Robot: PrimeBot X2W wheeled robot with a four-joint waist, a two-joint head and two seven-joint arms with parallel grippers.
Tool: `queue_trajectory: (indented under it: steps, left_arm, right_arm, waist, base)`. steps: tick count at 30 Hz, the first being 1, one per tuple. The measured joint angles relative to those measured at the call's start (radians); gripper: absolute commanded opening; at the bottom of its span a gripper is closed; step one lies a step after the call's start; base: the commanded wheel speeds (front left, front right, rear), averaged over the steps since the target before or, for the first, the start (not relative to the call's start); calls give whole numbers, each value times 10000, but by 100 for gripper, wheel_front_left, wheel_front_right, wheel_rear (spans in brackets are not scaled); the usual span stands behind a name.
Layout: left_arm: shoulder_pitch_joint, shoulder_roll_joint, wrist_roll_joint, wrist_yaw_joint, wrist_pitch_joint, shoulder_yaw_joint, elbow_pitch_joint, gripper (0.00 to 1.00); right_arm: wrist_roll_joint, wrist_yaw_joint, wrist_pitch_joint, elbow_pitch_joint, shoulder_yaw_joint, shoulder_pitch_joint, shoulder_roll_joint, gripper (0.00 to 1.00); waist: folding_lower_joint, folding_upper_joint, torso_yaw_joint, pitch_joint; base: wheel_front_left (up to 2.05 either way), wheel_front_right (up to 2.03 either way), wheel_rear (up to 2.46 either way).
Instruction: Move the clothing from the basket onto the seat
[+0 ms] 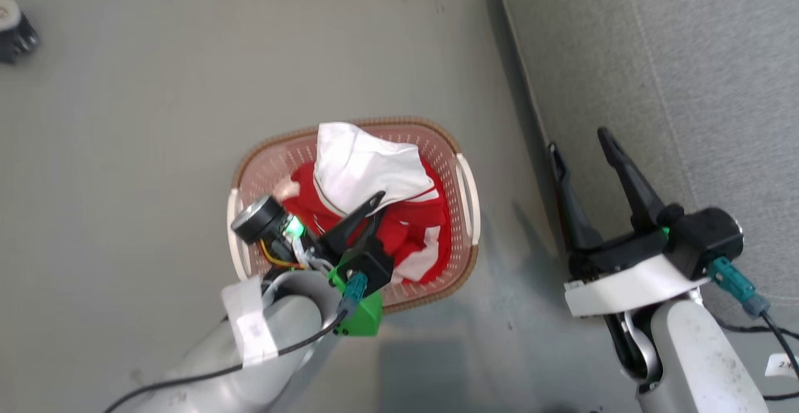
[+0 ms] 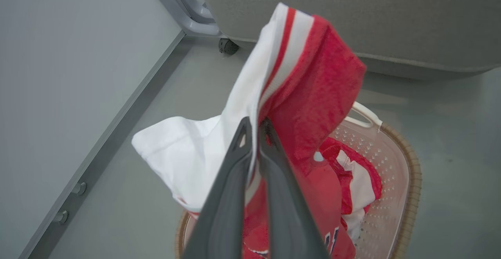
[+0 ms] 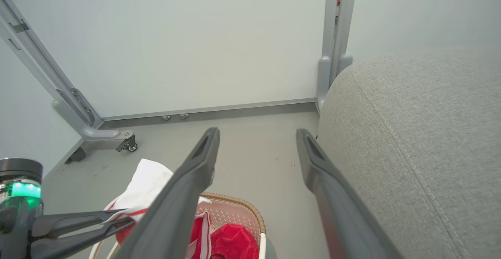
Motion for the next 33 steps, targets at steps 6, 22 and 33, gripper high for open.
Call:
queue_trajectory:
  steps: [6, 22, 33]
  left_arm:
    - [1517, 151, -742, 359, 2, 1035, -1758, 0]
    - [4271, -502, -1369, -330, 0, 3898, -5496, 0]
    - [4582, -1244, -1616, -1603, -2, 4939, -6320, 0]
  right_arm:
    - [0, 0, 0, 286, 71, 875, -4, 100]
    - [8, 0, 0, 648, 610, 2274, -2, 100]
    - [98, 0, 0, 681, 1185, 2405, 0, 100]
  waist:
    - [0, 0, 18, -1529]
    - [-1, 0, 29, -4703]
    - [0, 0, 88, -5236]
  base:
    - [0, 0, 0]
    - [0, 0, 0]
    - [0, 0, 0]
